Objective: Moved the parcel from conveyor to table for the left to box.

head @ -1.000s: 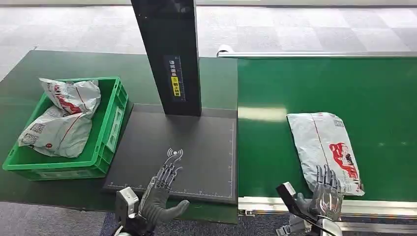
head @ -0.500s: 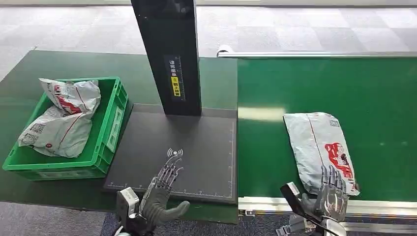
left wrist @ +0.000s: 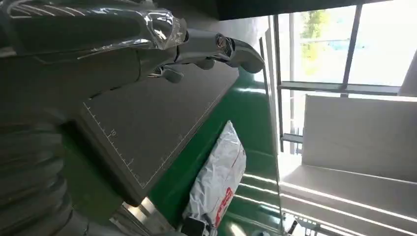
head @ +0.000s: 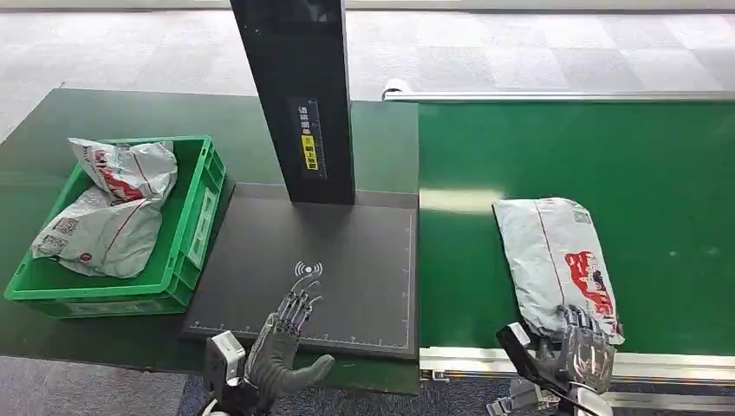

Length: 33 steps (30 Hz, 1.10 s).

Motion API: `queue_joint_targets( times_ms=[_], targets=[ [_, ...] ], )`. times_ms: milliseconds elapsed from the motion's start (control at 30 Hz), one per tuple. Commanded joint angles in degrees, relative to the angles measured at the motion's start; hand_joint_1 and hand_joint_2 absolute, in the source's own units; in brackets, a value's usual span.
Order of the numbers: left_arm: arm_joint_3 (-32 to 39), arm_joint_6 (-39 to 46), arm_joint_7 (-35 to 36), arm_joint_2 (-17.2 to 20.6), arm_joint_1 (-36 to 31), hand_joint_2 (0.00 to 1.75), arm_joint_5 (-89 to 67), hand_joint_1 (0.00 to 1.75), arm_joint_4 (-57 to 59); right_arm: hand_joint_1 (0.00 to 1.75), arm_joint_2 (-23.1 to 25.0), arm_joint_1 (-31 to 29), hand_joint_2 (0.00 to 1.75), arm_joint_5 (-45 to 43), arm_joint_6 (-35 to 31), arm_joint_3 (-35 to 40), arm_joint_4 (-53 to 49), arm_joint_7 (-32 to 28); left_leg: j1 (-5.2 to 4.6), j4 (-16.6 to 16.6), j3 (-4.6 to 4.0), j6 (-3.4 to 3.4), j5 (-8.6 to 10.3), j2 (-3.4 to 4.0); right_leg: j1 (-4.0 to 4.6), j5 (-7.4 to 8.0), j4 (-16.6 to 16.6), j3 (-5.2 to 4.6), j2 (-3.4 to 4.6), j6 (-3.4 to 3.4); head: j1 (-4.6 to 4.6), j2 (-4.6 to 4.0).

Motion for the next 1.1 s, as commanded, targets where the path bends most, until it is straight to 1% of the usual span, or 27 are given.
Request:
queue_joint_targets(
  times_ms=[33,667,700,733,767,800,833,867,967,1067,1100],
  targets=[
    [0.76,-0.01,0.39,0.25,0.1,1.75,-0.09,0.0,1.57,1.75,0.33,-1.39,1.75,-0.07,0.58,-1.04,2.94,-0.34,0.01,-0.03,0.03,-0.01,0.01,-0.01,0.01,0.02,-0.04,0.03,0.03,-0.02,0.0,0.0],
    [0.76,-0.01,0.39,0.25,0.1,1.75,-0.09,0.0,1.57,1.75,0.33,-1.39,1.75,-0.07,0.58,-1.04,2.94,-0.34,0.01,-0.03,0.03,-0.01,0.01,-0.01,0.01,0.02,-0.04,0.03,0.03,-0.01,0.0,0.0],
    [1.88,0.87,0.32,-0.38,0.6,1.75,-0.34,0.0,0.23,1.75,4.8,0.73,1.75,-17.65,6.28,-2.93,-6.3,-16.24,0.02,-0.06,0.05,-0.01,0.02,-0.01,0.02,0.03,-0.07,0.06,0.05,-0.03,0.0,0.0],
    [2.41,0.69,0.52,-0.52,0.8,1.75,-0.51,0.0,-0.47,1.75,7.27,3.59,1.75,-24.35,13.24,-1.9,-15.8,-16.84,0.01,-0.04,0.05,-0.01,0.0,0.0,0.01,0.02,-0.05,0.05,0.04,-0.02,0.0,0.0],
    [2.81,0.49,0.64,-0.59,0.95,1.75,-0.69,0.0,-0.93,1.75,8.37,6.31,1.75,-29.82,19.03,-0.49,-24.13,-16.0,0.03,0.0,-0.02,-0.05,-0.02,0.08,0.03,0.02,0.01,-0.06,0.15,-0.06,0.0,0.0],
    [3.07,0.36,0.62,-0.45,1.03,1.75,-1.0,0.0,-1.21,1.75,9.18,8.28,1.75,-39.1,25.38,0.49,-31.04,-16.2,0.01,0.04,-0.1,-0.05,-0.03,0.08,0.01,-0.01,0.09,-0.14,0.14,-0.06,0.0,0.0],
    [3.49,0.65,0.15,-0.21,1.06,1.75,-1.5,0.0,-1.39,1.75,9.06,10.17,1.75,-45.28,29.18,1.75,-37.85,-15.39,-0.03,0.05,-0.1,-0.03,-0.01,0.03,-0.03,-0.01,0.1,-0.14,0.08,-0.04,0.02,0.0],
    [4.25,2.05,-0.98,0.31,1.08,1.75,-2.66,0.0,-1.48,1.75,8.51,11.47,1.75,-51.54,32.56,3.25,-44.29,-16.81,-0.03,0.06,-0.13,-0.06,-0.03,0.05,-0.03,-0.04,0.15,-0.2,0.12,-0.07,0.0,0.0],
    [8.34,3.46,-3.19,0.28,0.38,1.75,-4.62,0.0,-1.87,1.75,6.76,11.47,1.75,-59.95,38.91,6.61,-54.74,-17.83,-0.1,0.03,-0.17,-0.01,0.01,0.0,-0.1,-0.02,0.15,-0.24,0.06,-0.02,-0.06,0.0],
    [9.66,3.25,-3.29,0.38,-0.14,1.75,-4.88,0.0,-2.15,1.75,6.47,10.87,1.75,-60.67,39.84,7.33,-56.61,-16.91,-0.04,0.01,-0.15,0.0,0.01,0.04,-0.03,0.01,0.1,-0.19,0.06,-0.01,-0.02,0.0],
    [10.32,3.89,-3.62,0.23,-0.28,1.75,-5.57,0.0,-2.42,1.75,5.84,10.81,1.75,-62.38,41.07,8.23,-56.72,-19.17,-0.01,0.04,-0.14,-0.01,-0.01,0.07,0.0,0.02,0.1,-0.17,0.11,-0.02,-0.02,0.0]
  ],
)
